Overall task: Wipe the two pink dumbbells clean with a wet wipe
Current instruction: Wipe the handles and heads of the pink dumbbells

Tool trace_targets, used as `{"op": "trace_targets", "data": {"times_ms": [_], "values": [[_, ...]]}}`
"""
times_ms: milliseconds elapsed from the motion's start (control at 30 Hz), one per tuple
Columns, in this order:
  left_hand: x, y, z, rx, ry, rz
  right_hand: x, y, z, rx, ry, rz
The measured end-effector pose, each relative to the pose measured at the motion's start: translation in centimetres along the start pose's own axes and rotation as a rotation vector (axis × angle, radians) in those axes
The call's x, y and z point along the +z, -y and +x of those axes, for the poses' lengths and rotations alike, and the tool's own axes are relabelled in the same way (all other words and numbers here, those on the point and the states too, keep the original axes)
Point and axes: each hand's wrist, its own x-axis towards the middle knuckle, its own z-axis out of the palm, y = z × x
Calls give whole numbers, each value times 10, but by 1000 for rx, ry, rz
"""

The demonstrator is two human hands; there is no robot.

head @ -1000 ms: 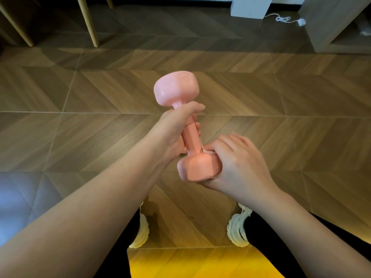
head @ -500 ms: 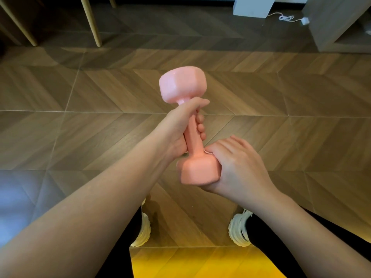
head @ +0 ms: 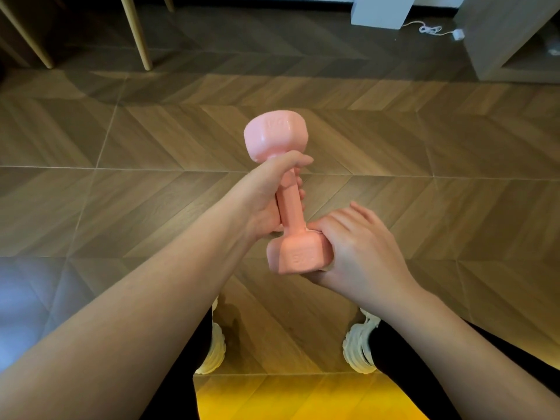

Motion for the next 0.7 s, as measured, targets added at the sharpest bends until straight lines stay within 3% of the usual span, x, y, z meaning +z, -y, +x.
{"op": "trace_targets", "data": {"times_ms": [700], "values": [[-1,4,2,3,9,-20,-1,-1,0,19,63,41]]}}
